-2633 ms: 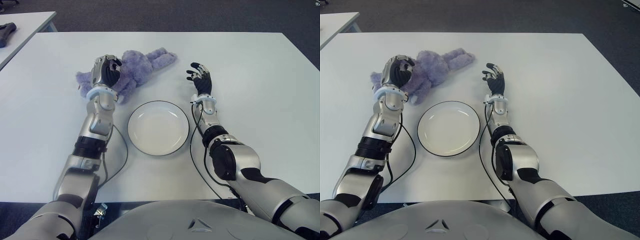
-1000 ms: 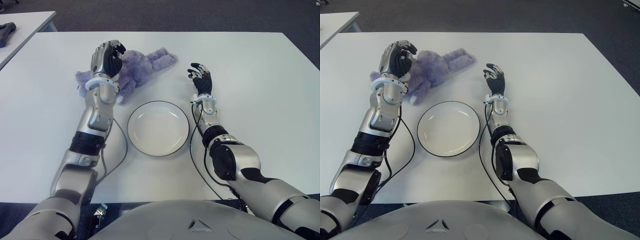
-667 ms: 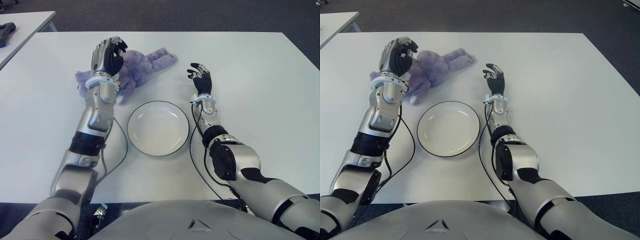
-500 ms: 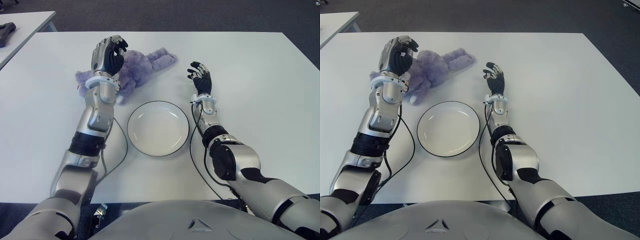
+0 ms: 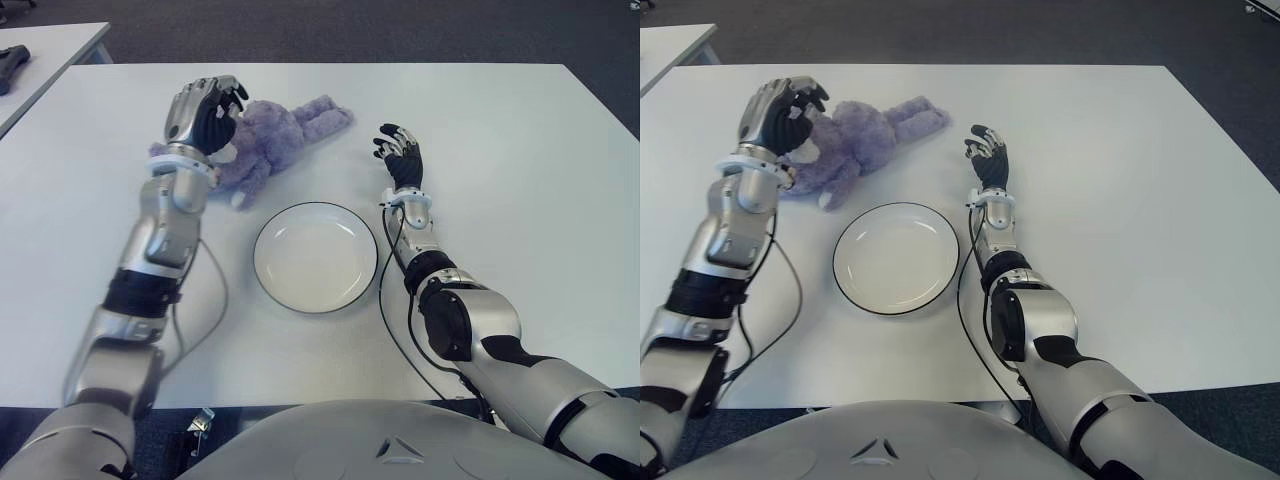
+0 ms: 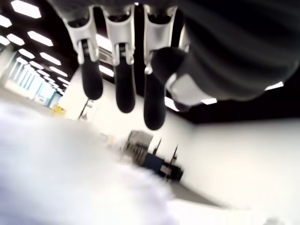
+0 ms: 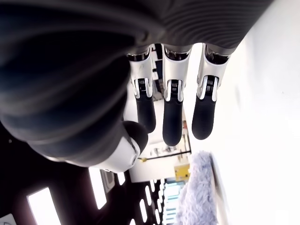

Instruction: Put the doll into the plate.

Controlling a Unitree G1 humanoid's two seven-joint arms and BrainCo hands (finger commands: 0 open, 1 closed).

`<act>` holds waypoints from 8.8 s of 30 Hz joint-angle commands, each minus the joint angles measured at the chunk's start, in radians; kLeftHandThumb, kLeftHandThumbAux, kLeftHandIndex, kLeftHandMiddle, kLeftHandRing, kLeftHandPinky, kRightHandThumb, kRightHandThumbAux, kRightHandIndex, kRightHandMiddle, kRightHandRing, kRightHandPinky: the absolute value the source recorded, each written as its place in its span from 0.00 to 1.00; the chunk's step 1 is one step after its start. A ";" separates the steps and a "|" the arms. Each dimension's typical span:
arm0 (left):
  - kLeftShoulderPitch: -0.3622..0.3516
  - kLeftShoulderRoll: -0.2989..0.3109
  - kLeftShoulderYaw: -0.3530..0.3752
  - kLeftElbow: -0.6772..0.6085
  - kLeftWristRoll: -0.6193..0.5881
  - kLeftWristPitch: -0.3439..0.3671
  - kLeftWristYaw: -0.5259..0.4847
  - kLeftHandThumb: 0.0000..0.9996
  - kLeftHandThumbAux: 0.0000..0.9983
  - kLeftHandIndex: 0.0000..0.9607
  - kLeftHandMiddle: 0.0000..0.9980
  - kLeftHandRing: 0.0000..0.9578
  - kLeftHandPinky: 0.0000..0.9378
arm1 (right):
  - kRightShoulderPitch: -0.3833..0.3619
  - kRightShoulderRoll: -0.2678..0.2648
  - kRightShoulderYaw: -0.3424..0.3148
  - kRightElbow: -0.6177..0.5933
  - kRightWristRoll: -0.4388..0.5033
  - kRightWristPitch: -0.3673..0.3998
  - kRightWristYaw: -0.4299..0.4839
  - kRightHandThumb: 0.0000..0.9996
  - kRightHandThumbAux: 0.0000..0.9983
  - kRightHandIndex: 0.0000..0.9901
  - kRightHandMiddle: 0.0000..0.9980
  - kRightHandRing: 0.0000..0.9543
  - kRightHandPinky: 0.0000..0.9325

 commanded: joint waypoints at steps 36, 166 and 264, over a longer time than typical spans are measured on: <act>0.378 0.323 0.191 -0.284 0.017 -0.025 -0.395 0.27 0.18 0.00 0.00 0.00 0.05 | 0.204 0.089 0.050 0.135 -0.050 0.092 -0.035 0.70 0.73 0.42 0.20 0.17 0.19; 0.552 0.099 -0.091 -0.459 0.051 0.093 -0.210 0.25 0.26 0.00 0.00 0.29 0.29 | 0.212 0.082 0.106 0.135 -0.122 0.043 -0.136 0.72 0.73 0.43 0.24 0.13 0.10; -0.257 0.300 0.155 0.402 0.262 -0.063 0.093 0.14 0.22 0.00 0.00 0.15 0.39 | 0.195 0.085 0.116 0.140 -0.121 0.062 -0.136 0.72 0.73 0.43 0.23 0.13 0.12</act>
